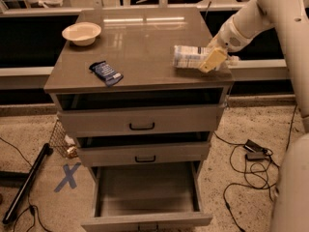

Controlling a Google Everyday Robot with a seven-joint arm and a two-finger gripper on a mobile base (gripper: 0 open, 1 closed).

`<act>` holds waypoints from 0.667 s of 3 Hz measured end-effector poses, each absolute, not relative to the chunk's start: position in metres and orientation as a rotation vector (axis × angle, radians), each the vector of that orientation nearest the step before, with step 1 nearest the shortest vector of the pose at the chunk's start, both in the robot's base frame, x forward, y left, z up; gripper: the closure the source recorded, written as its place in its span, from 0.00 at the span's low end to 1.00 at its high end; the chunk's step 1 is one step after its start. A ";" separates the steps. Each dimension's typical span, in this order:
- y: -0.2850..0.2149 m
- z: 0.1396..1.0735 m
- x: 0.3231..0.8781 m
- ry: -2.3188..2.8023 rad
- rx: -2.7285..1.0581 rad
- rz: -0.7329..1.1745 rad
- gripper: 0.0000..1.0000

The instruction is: Pick blue plastic bottle from bottom drawer and place on counter

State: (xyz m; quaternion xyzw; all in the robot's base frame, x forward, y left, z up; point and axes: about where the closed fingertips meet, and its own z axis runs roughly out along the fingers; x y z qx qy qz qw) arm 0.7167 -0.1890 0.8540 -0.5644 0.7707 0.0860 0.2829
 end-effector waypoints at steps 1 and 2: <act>-0.165 0.845 0.737 2.071 -1.469 0.309 0.82; -0.145 0.839 0.751 2.057 -1.453 0.380 0.59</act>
Offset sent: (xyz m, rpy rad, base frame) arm 0.0555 0.0590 -0.0097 0.1692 0.0949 0.0204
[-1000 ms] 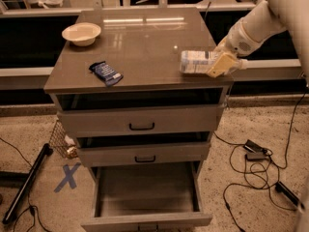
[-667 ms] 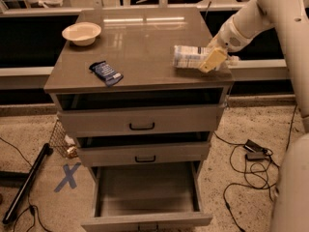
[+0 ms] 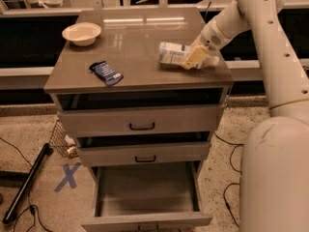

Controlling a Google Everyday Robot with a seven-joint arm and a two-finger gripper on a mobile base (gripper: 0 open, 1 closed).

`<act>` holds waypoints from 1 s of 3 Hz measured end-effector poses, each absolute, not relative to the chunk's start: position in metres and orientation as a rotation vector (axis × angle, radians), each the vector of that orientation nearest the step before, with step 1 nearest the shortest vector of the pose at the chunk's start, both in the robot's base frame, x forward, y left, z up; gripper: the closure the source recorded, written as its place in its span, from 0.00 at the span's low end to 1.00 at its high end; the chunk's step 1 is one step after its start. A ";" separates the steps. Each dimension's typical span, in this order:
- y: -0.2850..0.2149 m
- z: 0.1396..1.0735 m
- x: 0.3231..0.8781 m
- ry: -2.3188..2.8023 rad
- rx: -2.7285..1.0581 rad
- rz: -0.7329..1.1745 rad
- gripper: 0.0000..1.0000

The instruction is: Pick blue plastic bottle from bottom drawer and place on counter

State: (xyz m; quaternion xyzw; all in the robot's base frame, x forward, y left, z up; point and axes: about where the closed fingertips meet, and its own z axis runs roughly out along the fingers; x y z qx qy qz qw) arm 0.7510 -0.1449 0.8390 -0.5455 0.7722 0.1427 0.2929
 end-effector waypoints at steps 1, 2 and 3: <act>-0.140 0.839 0.757 2.046 -1.442 0.389 0.35; -0.135 0.835 0.762 2.039 -1.437 0.389 0.04; -0.134 0.834 0.763 2.037 -1.436 0.390 0.00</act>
Offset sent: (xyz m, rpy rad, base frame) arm 0.0060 0.0047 0.0001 0.0150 -0.0059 -0.0019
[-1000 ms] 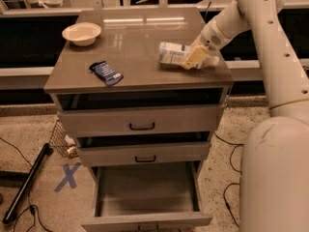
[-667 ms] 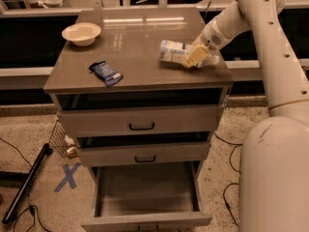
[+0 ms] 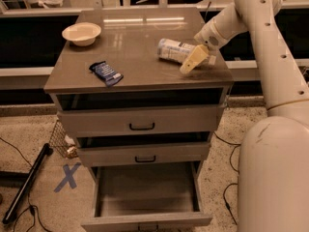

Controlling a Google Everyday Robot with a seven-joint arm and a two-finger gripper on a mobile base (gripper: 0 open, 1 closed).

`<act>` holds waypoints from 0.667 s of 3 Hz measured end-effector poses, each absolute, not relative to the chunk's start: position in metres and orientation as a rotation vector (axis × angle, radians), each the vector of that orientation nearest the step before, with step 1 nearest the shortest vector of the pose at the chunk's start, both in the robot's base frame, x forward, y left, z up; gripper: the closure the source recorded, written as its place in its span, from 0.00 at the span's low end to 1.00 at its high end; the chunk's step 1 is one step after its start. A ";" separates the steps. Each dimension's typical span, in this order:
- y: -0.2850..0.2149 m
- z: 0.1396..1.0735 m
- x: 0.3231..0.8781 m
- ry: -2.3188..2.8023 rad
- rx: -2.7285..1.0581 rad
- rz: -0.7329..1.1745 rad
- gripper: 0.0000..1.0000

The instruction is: Pick blue plastic bottle from bottom drawer and place on counter

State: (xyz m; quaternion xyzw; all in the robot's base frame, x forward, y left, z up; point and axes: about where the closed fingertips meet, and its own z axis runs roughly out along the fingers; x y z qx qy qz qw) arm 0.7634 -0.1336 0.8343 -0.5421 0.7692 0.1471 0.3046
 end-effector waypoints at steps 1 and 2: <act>-0.137 0.838 0.756 2.037 -1.475 0.412 0.00; -0.153 0.870 0.743 2.027 -1.480 0.381 0.00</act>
Offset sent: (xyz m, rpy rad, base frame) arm -0.0492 -0.0552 0.0938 -0.0636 0.0061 0.0503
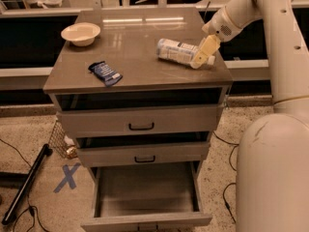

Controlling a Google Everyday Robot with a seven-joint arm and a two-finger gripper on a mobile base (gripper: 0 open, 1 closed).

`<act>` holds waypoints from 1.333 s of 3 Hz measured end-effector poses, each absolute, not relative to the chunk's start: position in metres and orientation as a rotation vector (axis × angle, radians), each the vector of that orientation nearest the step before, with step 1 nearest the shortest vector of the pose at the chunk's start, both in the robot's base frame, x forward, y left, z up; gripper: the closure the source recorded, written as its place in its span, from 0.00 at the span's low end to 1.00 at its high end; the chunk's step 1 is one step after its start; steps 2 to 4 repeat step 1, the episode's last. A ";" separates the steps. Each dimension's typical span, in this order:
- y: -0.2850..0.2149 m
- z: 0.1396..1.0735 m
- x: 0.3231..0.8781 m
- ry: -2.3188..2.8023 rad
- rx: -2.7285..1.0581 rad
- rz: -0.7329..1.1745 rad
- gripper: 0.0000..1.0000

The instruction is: Pick blue plastic bottle from bottom drawer and place on counter

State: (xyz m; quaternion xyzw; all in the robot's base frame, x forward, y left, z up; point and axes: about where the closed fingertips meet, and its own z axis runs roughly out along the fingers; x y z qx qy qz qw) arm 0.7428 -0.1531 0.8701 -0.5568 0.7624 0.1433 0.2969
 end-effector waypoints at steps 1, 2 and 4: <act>-0.180 0.904 0.730 2.007 -1.462 0.318 0.00; -0.180 0.904 0.730 2.007 -1.462 0.318 0.00; -0.180 0.904 0.730 2.007 -1.462 0.318 0.00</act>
Offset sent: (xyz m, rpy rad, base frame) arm 0.0000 0.0000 0.0000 0.0000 0.0000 0.0000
